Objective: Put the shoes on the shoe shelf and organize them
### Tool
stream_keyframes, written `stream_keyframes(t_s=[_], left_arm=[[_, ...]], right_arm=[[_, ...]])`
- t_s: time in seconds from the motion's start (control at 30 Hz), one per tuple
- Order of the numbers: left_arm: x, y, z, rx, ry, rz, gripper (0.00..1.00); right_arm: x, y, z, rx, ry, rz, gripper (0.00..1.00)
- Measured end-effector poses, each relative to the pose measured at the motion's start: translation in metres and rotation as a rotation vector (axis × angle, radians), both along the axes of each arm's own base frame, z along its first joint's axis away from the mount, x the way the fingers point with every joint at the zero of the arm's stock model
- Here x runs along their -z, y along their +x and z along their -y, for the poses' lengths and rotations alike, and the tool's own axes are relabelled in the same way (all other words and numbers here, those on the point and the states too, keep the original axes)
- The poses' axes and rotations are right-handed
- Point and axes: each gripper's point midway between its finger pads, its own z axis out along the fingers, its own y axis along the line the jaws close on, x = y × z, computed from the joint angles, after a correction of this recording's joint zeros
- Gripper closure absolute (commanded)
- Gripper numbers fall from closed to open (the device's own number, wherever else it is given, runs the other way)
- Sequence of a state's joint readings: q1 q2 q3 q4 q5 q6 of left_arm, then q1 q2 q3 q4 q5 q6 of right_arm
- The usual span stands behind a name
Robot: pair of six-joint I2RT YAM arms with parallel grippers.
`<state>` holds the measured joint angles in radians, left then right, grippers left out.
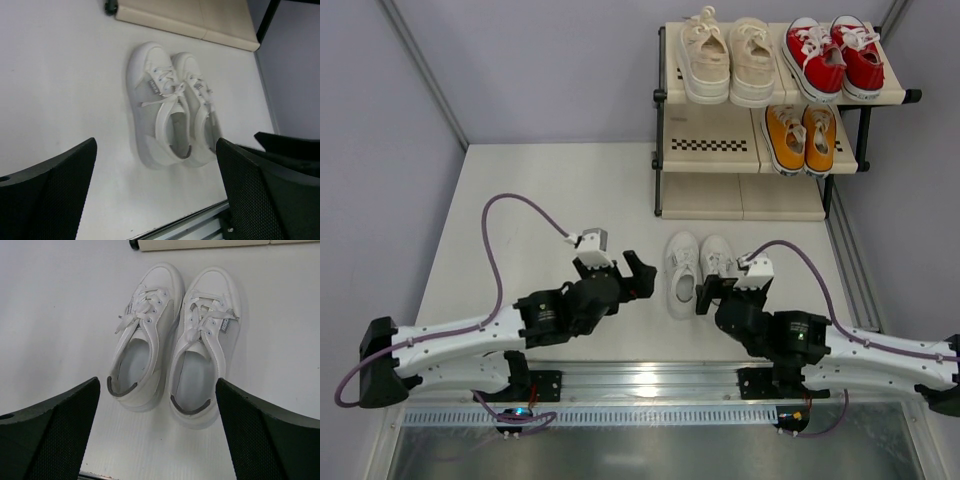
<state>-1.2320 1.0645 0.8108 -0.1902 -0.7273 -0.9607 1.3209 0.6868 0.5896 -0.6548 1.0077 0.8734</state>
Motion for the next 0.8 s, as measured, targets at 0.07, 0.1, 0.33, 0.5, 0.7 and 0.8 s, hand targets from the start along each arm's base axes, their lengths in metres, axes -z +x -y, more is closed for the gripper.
stream_keyframes(t_s=[0.07, 0.1, 0.33, 0.5, 0.7, 0.8], left_arm=[[0.014, -0.006, -0.02, -0.007, 0.034, -0.014, 0.01], [0.02, -0.009, -0.027, -0.01, 0.048, -0.021, 0.01], [0.055, -0.022, -0.06, -0.027, 0.116, -0.074, 0.01], [0.06, -0.028, -0.076, -0.04, 0.114, -0.089, 0.01], [0.062, -0.034, -0.098, -0.061, 0.084, -0.092, 0.01], [0.068, -0.038, -0.11, -0.071, 0.069, -0.096, 0.01]], right_arm=[[0.011, 0.009, -0.004, 0.006, 0.01, -0.035, 0.03], [0.016, 0.015, -0.005, 0.012, 0.017, -0.053, 0.03], [0.051, 0.036, -0.034, -0.055, -0.029, -0.171, 0.03], [0.067, 0.042, -0.055, -0.081, -0.06, -0.247, 0.05], [0.079, 0.041, -0.051, -0.009, -0.049, -0.297, 0.09], [0.078, 0.041, -0.048, 0.014, -0.036, -0.297, 0.09]])
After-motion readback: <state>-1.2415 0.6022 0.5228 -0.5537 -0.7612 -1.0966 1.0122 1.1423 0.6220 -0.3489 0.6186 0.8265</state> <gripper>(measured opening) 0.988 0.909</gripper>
